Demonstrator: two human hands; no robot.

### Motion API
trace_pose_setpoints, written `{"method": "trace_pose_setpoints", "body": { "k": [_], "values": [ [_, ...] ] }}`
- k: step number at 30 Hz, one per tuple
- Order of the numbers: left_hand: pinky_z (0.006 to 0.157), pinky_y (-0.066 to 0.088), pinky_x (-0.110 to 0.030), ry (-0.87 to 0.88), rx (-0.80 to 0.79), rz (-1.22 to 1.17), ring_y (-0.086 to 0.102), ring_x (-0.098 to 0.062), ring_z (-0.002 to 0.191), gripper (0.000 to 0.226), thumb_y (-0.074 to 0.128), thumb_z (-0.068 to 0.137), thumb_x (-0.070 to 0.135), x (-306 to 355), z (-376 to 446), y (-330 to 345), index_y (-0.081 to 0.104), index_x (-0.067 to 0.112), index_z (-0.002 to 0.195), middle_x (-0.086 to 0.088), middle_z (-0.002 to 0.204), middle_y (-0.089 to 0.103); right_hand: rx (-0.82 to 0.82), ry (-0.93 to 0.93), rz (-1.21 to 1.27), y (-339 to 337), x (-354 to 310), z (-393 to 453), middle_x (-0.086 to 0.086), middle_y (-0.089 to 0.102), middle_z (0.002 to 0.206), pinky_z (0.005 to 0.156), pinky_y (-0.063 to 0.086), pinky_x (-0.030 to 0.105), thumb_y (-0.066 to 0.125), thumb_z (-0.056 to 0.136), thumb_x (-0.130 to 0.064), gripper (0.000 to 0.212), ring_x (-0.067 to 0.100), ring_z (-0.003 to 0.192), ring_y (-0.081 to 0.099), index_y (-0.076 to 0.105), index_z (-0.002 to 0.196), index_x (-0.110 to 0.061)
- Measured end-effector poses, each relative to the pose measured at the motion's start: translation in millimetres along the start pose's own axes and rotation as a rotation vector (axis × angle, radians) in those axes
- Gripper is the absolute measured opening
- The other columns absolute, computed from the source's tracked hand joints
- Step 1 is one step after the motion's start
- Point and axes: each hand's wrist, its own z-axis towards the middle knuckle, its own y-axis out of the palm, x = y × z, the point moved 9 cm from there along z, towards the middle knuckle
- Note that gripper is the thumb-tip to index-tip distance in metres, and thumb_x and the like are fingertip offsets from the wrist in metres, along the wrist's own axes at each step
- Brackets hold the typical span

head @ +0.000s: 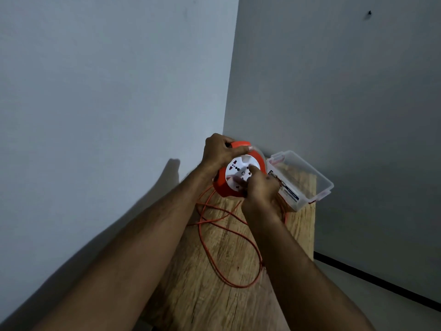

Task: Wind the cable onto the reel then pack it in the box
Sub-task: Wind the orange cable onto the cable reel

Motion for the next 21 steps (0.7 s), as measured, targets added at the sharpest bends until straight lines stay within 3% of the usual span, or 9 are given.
{"method": "trace_pose_setpoints", "body": {
  "k": [3,6,9,13,17,21],
  "values": [
    [0.047,0.047,-0.029,-0.007,-0.002,-0.007,0.062,-0.011,0.047,0.050,0.086,0.072,0.055,0,0,-1,0.070,0.008,0.060,-0.001,0.054,0.067,-0.041,-0.855,-0.578,1,-53,-31,0.000,0.069,0.092,0.073,0.059,0.040,0.074,0.086,-0.019,0.017,0.015,0.078,0.067,0.064,0.099,-0.016],
    [0.045,0.037,-0.016,-0.008,0.001,0.002,0.048,-0.003,0.039,0.049,0.087,0.073,0.051,4,0,-3,0.060,0.018,0.049,0.008,0.042,0.053,-0.224,-1.284,-1.097,29,-44,-51,0.009,0.060,0.120,0.065,0.050,0.029,0.071,0.083,-0.015,0.043,0.021,0.096,0.061,0.060,0.124,-0.014],
    [0.049,0.036,-0.021,0.007,-0.012,0.002,0.041,-0.005,0.040,0.054,0.087,0.073,0.050,5,1,0,0.057,0.014,0.048,0.009,0.041,0.045,-0.303,-1.417,-1.346,39,-28,-54,0.017,0.055,0.128,0.070,0.052,0.034,0.068,0.079,-0.012,0.048,0.030,0.107,0.058,0.059,0.126,-0.009],
    [0.052,0.040,-0.028,-0.026,-0.045,-0.014,0.044,-0.008,0.044,0.054,0.089,0.070,0.051,2,-1,1,0.063,0.007,0.052,0.004,0.044,0.051,-0.460,-1.505,-1.355,46,-28,-55,0.019,0.053,0.130,0.092,0.050,0.045,0.071,0.073,-0.001,0.056,0.034,0.118,0.053,0.061,0.128,-0.010],
    [0.049,0.035,-0.025,-0.049,-0.050,-0.015,0.041,-0.007,0.042,0.055,0.090,0.068,0.050,2,-1,-3,0.059,0.010,0.047,0.007,0.042,0.046,-0.585,-1.521,-1.465,48,-25,-48,0.020,0.047,0.140,0.094,0.045,0.053,0.076,0.065,0.004,0.058,0.037,0.128,0.050,0.066,0.118,-0.017],
    [0.050,0.044,-0.023,-0.056,-0.062,0.001,0.052,-0.003,0.043,0.047,0.091,0.067,0.049,2,-1,-2,0.067,0.012,0.051,0.005,0.044,0.056,-0.595,-1.530,-1.528,47,-24,-44,0.023,0.051,0.138,0.097,0.046,0.057,0.086,0.068,-0.002,0.048,0.041,0.131,0.050,0.076,0.112,-0.018]
  ]
}}
